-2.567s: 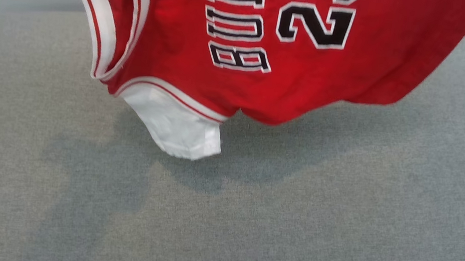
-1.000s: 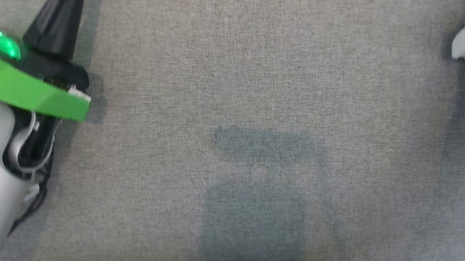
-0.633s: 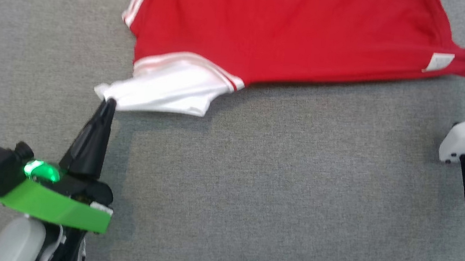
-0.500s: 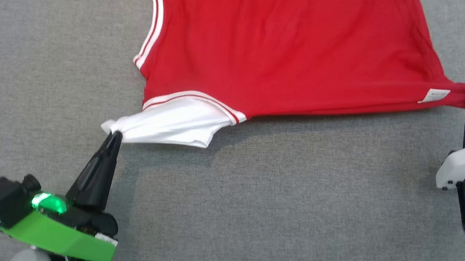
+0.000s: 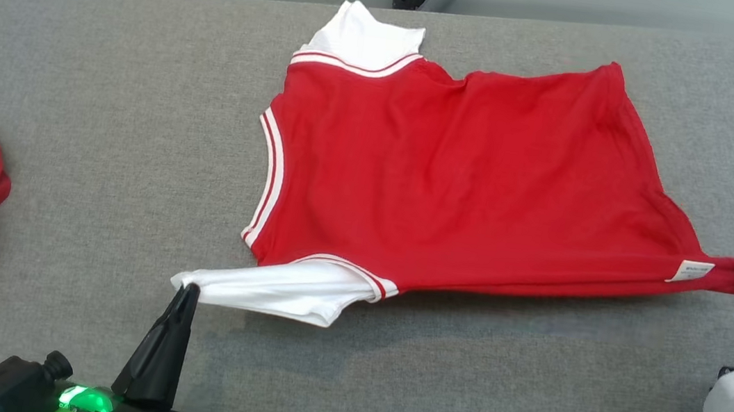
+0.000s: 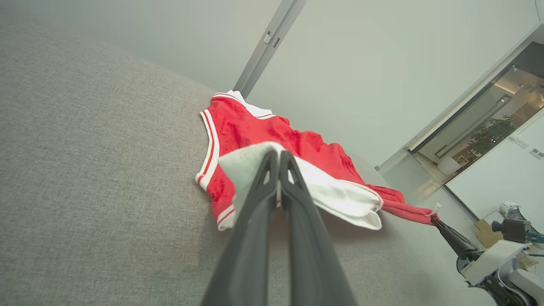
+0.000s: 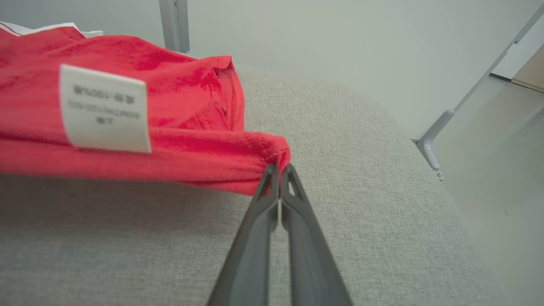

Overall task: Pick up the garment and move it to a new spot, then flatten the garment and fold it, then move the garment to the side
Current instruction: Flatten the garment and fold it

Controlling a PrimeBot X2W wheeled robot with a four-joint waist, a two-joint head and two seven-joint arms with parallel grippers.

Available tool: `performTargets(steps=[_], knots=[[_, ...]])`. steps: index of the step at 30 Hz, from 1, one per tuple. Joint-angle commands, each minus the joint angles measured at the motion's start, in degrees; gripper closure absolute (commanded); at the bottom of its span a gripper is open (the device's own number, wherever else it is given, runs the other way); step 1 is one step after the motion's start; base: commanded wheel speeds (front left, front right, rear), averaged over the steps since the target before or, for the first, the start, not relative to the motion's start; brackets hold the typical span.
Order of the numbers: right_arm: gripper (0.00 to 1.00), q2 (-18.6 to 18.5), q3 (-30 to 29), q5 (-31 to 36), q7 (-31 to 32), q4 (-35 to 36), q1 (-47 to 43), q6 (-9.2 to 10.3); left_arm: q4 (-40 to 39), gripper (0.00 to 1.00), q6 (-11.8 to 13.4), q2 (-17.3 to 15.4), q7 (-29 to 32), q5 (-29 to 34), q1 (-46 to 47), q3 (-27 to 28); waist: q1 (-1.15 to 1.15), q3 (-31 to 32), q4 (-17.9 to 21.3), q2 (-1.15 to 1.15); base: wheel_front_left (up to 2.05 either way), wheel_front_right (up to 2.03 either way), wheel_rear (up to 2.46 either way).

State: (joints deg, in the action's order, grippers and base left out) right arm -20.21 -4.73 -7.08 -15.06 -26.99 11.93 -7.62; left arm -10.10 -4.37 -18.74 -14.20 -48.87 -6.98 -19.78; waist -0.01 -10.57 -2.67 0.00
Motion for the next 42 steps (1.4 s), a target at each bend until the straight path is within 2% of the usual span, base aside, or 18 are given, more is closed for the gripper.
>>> performTargets(steps=[1,6,12,19,26,35,36,37,38,39,42], knots=[[1.00,-0.73,-0.30,-0.60,-0.13,0.86,-1.70,0.25,-0.22,1.00,0.49,0.11,-0.20,-0.33,-0.86,0.52,0.01,0.89,0.81,0.00,0.00,0.00,0.00],[1.00,-0.99,1.36,-1.21,-0.13,4.45,-4.79,0.24,-0.23,1.00,1.45,0.05,0.81,0.21,-0.64,-0.14,0.01,0.95,2.75,0.00,0.00,0.00,0.00],[1.00,-1.12,3.63,-1.01,-0.13,5.47,-2.45,0.20,1.38,1.00,1.98,0.57,2.22,1.43,4.03,-0.89,0.01,-0.74,3.37,0.00,0.00,0.00,0.00],[1.00,-0.24,5.82,0.29,-0.14,-0.91,5.16,0.19,8.71,1.00,0.36,2.49,3.03,3.26,14.47,-2.83,0.01,-3.68,2.62,0.00,0.00,0.00,0.00],[1.00,0.72,8.06,2.26,-0.13,-10.37,16.56,0.19,22.56,1.00,-1.51,4.51,2.07,7.91,28.39,-5.87,0.01,-7.75,1.49,0.00,0.00,0.00,0.00],[1.00,0.73,8.29,4.04,-0.13,-14.14,22.56,0.19,31.82,1.00,-2.77,5.27,-0.82,13.08,36.20,-7.09,0.01,-10.87,0.97,0.00,0.00,0.00,0.00],[0.86,0.82,8.16,4.32,-0.13,-14.53,22.75,0.19,32.42,0.82,-2.81,5.59,-0.93,13.25,36.44,-7.19,0.01,-10.86,0.95,0.00,0.00,0.00,0.00],[0.60,0.94,8.04,4.51,-0.13,-14.83,22.92,0.19,33.04,0.53,-2.91,5.94,-1.01,13.24,36.53,-7.11,0.01,-10.75,0.93,0.00,0.00,0.00,0.00],[0.07,1.04,7.53,4.81,-0.13,-14.90,22.94,0.19,33.51,0.00,-2.98,6.25,-1.01,13.14,36.44,-6.92,0.01,-10.55,0.92,0.00,0.00,0.00,0.00],[0.00,1.05,6.81,5.08,-0.13,-14.61,22.70,0.19,33.45,0.00,-3.05,6.59,-0.99,12.94,36.14,-6.35,0.01,-10.28,0.91,0.00,0.00,0.00,0.00],[0.00,1.84,4.21,5.85,-0.13,-11.99,20.49,0.19,32.69,0.00,-3.08,7.66,-1.01,12.44,33.49,-4.36,0.01,-9.15,0.88,0.00,0.00,0.00,0.00]])
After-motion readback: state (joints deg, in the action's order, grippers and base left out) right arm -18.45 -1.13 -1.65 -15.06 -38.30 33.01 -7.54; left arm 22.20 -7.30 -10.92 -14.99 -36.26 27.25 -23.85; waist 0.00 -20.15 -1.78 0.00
